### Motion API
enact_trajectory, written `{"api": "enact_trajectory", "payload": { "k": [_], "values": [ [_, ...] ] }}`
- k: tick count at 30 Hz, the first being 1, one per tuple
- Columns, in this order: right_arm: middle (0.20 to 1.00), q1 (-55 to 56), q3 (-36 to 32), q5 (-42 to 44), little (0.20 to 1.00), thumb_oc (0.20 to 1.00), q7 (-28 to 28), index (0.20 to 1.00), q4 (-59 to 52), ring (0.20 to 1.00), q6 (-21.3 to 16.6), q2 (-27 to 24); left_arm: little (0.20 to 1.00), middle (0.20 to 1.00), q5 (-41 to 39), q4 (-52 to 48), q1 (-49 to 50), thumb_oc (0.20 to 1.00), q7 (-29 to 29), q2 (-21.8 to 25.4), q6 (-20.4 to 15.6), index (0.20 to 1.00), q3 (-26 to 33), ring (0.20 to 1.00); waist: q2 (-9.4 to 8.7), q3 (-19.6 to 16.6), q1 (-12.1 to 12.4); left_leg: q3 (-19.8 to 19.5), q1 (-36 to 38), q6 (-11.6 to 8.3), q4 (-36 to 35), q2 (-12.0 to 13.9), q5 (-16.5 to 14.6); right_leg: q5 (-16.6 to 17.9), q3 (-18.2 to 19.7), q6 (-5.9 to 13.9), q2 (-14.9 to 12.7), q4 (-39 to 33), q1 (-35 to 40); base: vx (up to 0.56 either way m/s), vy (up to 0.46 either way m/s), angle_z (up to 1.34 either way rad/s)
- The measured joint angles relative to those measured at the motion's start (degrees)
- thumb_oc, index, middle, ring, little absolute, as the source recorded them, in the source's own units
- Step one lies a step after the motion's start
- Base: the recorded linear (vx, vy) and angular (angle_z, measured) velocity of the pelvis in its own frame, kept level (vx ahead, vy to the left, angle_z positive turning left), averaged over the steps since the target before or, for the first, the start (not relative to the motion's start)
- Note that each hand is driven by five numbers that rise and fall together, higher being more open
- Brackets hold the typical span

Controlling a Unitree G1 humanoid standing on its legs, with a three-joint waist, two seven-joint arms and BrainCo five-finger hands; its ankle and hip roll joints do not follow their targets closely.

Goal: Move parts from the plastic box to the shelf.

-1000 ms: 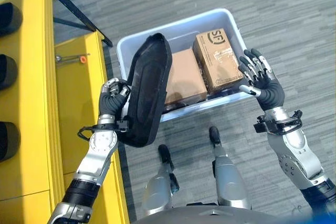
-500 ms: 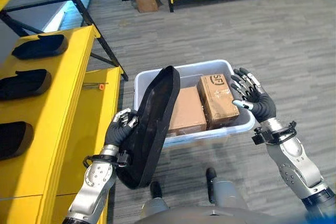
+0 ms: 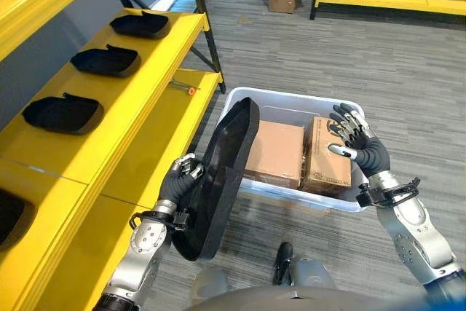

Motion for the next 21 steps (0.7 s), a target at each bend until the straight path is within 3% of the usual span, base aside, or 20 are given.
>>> {"api": "enact_trajectory", "payload": {
  "k": [5, 7, 11, 21],
  "values": [
    [1.000, 2.4, -3.0, 0.0, 1.000, 1.000, 0.0, 1.000, -0.2, 1.000, 0.2, 1.6, 0.200, 0.200, 0.1, -0.1, -0.4, 0.200, -1.3, -0.6, 0.0, 0.200, -0.4, 0.200, 3.00, -0.9, -1.7, 1.7, 3.2, 0.49, -9.7, 0.0, -2.9, 0.4, -4.5, 3.35, -0.9, 1.0, 0.6, 0.02, 0.271, 0.54],
    [1.000, 3.6, -3.2, 0.0, 1.000, 1.000, 0.3, 1.000, -0.2, 1.000, 0.5, 1.7, 0.200, 0.200, 0.4, -0.2, 0.2, 0.200, -1.8, -0.4, 0.0, 0.200, -0.1, 0.200, 2.80, -1.1, -1.2, 1.5, 2.9, -0.30, -10.2, -2.0, -2.8, 1.2, -4.3, 4.77, -3.1, 1.6, -0.1, 0.06, 0.209, 0.14],
    [1.000, 4.0, -2.3, 0.0, 1.000, 1.000, 1.2, 1.000, -0.2, 1.000, 1.4, 1.8, 0.200, 0.200, 1.3, -0.8, 2.6, 0.200, -2.0, -0.1, 0.0, 0.200, 2.3, 0.200, 2.12, -1.5, 0.2, 1.4, 2.7, 1.27, -10.5, -4.7, -2.8, 3.0, -3.4, 6.86, -5.6, 0.8, -0.2, -0.04, 0.194, 0.04],
    [1.000, 3.3, -1.1, -1.1, 1.000, 1.000, 1.7, 1.000, -0.2, 1.000, 2.2, 3.8, 0.200, 0.200, 4.5, -1.1, 4.6, 0.200, -1.9, 0.2, 0.0, 0.200, 5.4, 0.200, -0.09, -1.6, 3.4, -2.1, 0.7, 2.57, -10.1, -7.5, -2.2, 4.9, -6.7, 8.37, -8.5, -0.7, 1.1, -0.03, 0.198, 0.21]
  ]
}}
